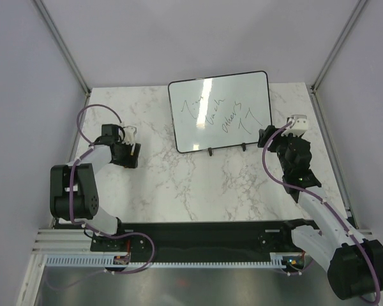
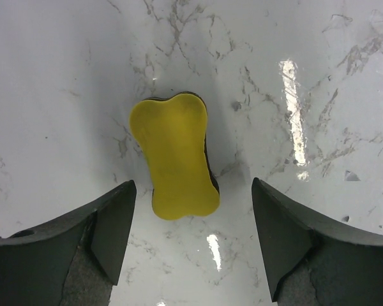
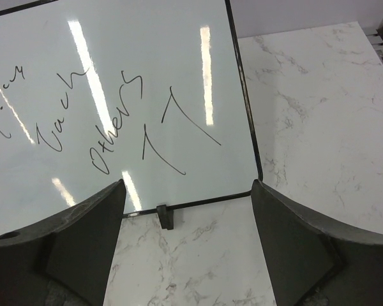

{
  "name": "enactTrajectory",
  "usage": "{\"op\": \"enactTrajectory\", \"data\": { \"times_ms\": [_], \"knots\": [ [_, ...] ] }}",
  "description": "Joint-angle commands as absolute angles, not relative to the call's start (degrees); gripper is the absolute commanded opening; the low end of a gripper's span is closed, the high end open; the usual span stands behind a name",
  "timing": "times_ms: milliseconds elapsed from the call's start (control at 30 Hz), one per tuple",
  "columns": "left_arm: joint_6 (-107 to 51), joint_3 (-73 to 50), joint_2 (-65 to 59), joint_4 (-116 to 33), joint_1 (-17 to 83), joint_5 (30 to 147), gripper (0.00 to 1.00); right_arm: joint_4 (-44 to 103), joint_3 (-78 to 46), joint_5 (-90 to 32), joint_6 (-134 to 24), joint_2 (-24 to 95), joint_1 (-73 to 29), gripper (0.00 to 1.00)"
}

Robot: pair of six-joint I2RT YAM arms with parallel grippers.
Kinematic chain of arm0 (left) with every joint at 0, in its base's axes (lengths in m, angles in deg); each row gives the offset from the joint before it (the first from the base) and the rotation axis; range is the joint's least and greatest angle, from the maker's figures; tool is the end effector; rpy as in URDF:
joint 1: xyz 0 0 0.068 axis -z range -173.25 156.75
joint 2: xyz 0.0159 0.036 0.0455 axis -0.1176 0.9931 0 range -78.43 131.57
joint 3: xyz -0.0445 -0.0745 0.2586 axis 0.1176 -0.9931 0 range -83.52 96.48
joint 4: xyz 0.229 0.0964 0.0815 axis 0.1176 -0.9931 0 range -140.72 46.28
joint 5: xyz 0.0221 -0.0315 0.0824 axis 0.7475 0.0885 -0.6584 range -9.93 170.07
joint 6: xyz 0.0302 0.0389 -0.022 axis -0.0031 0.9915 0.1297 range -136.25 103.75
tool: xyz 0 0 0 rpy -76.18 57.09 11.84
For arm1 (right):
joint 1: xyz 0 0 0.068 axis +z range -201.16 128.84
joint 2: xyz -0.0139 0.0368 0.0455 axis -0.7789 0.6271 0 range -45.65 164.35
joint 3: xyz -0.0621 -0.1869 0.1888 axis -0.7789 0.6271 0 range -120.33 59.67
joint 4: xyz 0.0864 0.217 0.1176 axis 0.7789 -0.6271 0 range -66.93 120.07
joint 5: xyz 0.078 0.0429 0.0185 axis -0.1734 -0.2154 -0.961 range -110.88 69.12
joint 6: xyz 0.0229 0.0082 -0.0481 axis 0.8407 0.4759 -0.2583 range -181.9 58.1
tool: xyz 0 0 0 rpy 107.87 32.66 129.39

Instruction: Erase the whiteboard

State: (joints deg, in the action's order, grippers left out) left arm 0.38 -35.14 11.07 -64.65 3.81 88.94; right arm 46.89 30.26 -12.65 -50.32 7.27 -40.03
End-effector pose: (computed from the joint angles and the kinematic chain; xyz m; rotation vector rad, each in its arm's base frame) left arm 0.2929 0.0096 0.1650 0.3643 2.6092 -0.0900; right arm 0.2148 0.0371 0.2687 0.1143 1.6856 0.1763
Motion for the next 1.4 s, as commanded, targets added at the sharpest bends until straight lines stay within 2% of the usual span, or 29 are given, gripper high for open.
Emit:
{"op": "enactTrajectory", "data": {
  "times_ms": [0,300,433,567,700,767,900,933,1100,1367],
  "knots": [
    [2.6,-35.3,10.6,-62.1,3.0,85.4,0.79,47.1,30.5,-14.1,-50.6,6.1,-39.7,0.88],
    [0.8,-34.7,12.6,-60.6,2.8,87.0,0.59,47.6,30.8,-15.0,-50.5,6.7,-39.7,0.88],
    [0.7,-34.5,14.2,-60.6,2.8,89.1,0.58,47.6,30.8,-15.1,-50.6,6.6,-39.7,0.88],
    [0.6,-34.1,14.8,-60.6,2.8,89.2,0.38,47.3,30.5,-15.3,-50.8,6.5,-39.7,0.88],
    [2.9,-35.0,11.0,-60.9,2.8,92.3,0.12,45.5,29.5,-17.8,-51.5,6.2,-39.7,0.88],
    [4.9,-35.5,8.6,-61.4,2.8,96.8,0.02,44.9,28.8,-23.6,-52.9,6.3,-39.7,0.87],
    [13.5,-33.8,3.5,-67.1,3.0,107.4,0.02,41.9,25.1,-36.5,-59.4,7.1,-36.4,0.81],
    [15.5,-33.3,1.6,-70.4,3.0,113.3,0.02,41.5,24.3,-38.3,-61.3,7.4,-35.4,0.81],
    [26.7,-32.4,-6.9,-78.4,4.8,130.1,0.02,40.6,19.1,-51.2,-66.8,11.1,-27.5,0.80],
    [29.8,-30.4,-12.6,-83.6,13.9,134.2,0.02,37.8,10.6,-57.9,-75.6,21.7,-15.9,0.86]
  ]
}}
